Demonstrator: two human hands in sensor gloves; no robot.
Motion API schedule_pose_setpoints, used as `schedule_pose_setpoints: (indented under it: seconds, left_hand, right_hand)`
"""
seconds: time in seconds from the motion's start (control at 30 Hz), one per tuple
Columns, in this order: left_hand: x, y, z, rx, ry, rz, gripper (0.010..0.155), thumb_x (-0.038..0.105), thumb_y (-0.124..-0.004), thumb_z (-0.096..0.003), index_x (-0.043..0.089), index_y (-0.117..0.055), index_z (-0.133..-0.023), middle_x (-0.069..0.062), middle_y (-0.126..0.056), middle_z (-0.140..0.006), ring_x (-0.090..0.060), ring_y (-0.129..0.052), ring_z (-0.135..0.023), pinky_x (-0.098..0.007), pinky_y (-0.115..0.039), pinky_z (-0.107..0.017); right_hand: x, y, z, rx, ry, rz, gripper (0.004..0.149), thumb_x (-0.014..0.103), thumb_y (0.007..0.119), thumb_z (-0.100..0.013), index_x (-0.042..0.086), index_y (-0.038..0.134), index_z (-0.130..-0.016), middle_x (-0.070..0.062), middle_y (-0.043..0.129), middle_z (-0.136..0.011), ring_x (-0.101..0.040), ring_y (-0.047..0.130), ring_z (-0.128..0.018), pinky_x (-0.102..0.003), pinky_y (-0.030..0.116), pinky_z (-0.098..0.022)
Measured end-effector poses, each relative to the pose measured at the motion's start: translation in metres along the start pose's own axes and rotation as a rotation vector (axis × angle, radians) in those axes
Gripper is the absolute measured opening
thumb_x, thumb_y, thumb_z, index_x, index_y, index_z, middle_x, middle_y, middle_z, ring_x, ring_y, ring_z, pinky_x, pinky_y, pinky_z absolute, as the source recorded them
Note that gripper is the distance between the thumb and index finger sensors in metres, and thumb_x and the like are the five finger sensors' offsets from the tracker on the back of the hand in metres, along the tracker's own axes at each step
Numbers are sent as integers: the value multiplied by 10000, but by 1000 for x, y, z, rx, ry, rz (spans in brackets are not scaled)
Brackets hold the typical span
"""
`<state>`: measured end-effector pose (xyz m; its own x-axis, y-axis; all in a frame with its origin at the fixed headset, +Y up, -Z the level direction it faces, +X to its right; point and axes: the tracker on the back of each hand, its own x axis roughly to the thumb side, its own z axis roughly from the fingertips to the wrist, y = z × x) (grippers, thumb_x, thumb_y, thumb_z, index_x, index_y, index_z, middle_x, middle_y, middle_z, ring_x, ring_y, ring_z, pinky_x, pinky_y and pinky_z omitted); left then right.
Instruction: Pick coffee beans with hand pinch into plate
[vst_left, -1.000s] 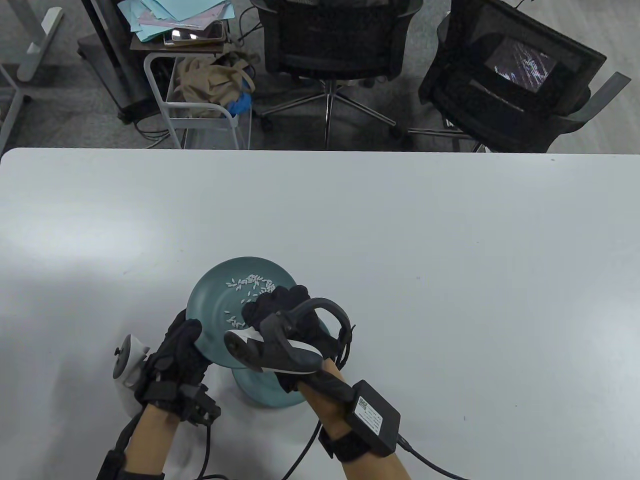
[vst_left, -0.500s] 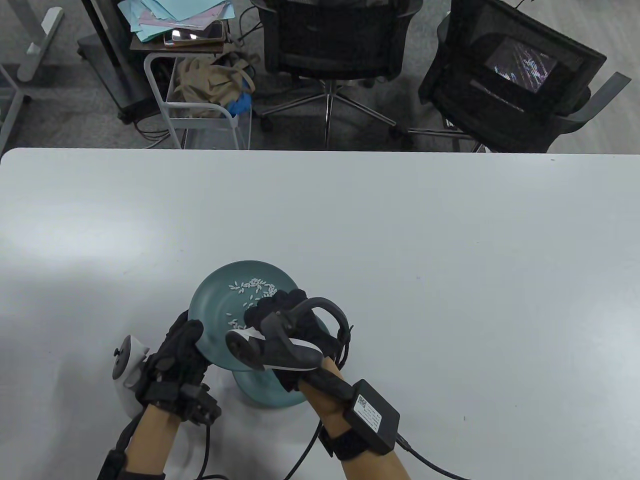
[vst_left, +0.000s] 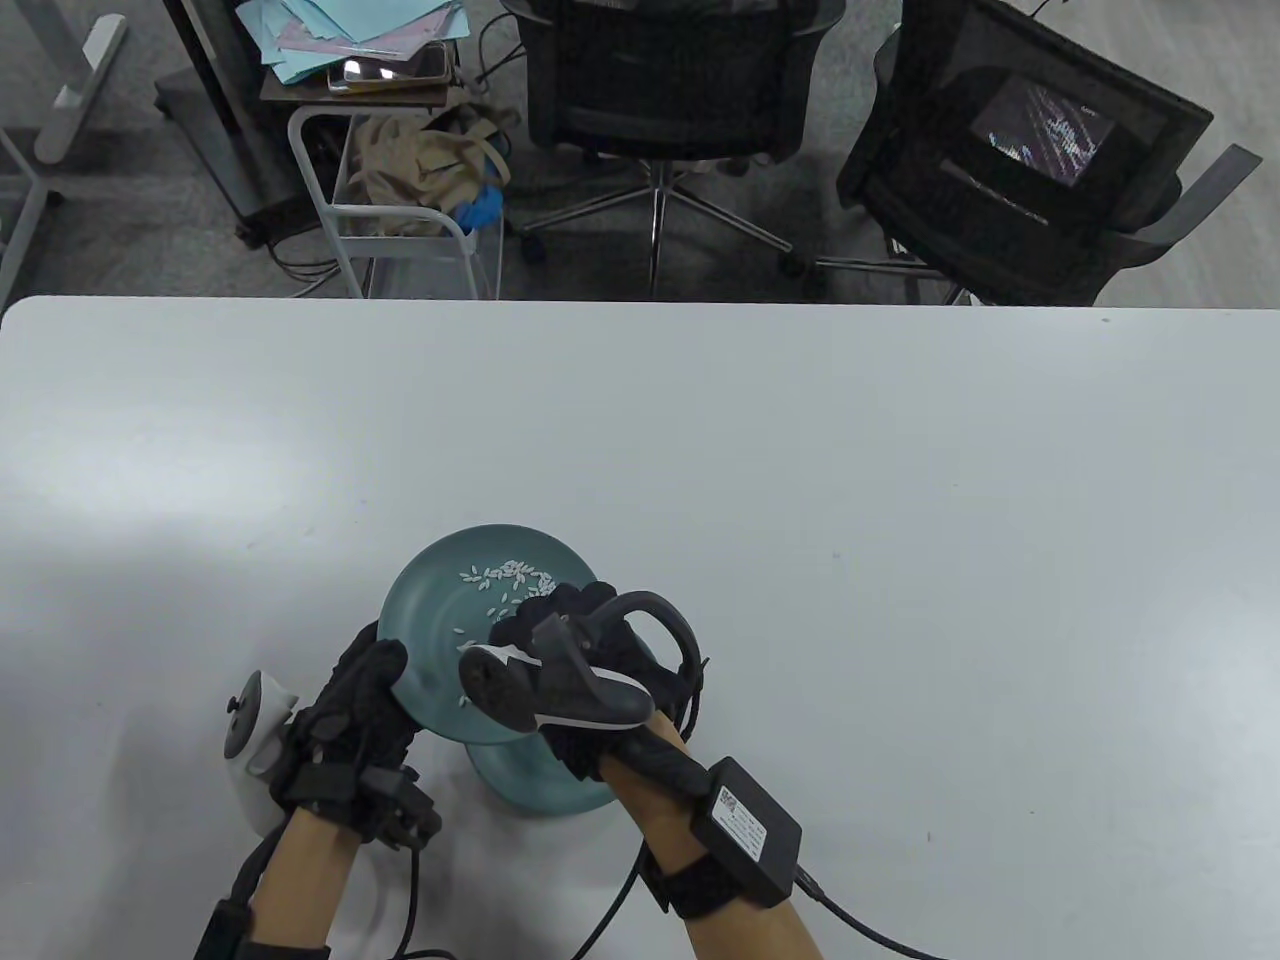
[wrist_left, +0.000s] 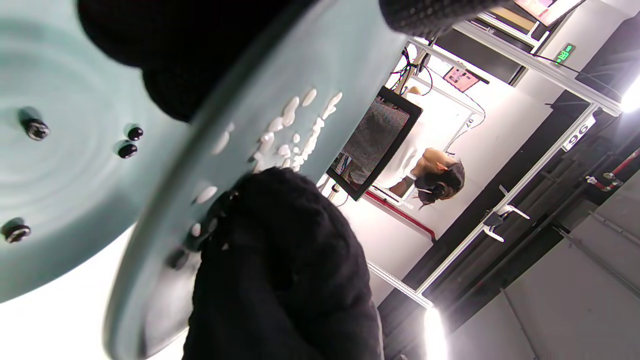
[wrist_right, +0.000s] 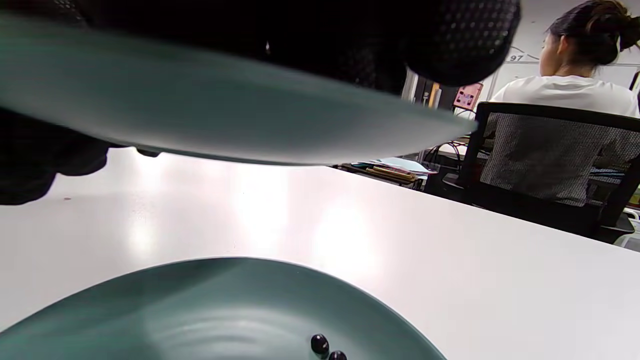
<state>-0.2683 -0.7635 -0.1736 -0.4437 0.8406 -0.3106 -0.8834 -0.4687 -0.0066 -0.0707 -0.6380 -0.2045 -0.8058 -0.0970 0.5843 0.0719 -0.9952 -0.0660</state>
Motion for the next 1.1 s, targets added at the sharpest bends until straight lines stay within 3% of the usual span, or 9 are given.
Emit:
schedule_pose_setpoints:
  seconds: [0.7,1.1]
  left_hand:
    - [5,0,1,-11,-15,26,596,403,-638,-495,216,-412,-1013,-109,-713,-893,-368,-887,-588,-430,-786,-419]
    - [10,5,3,3,-32,44,595,407,-634,-498,225,-404,-1015,-103,-704,-900,-364,-882,-597,-426,-783,-428]
  right_hand:
    - [-7,-20,16,-229,14,-25,356,368,851,-413,258,854,-751,-73,958,-701,-205,913,-447,-518,749,-469]
    - [-20,-32,34,-297,60,-113,364,374,837,-417,248,832,-758,-65,945,-707,-205,905,-456,-518,743,-473]
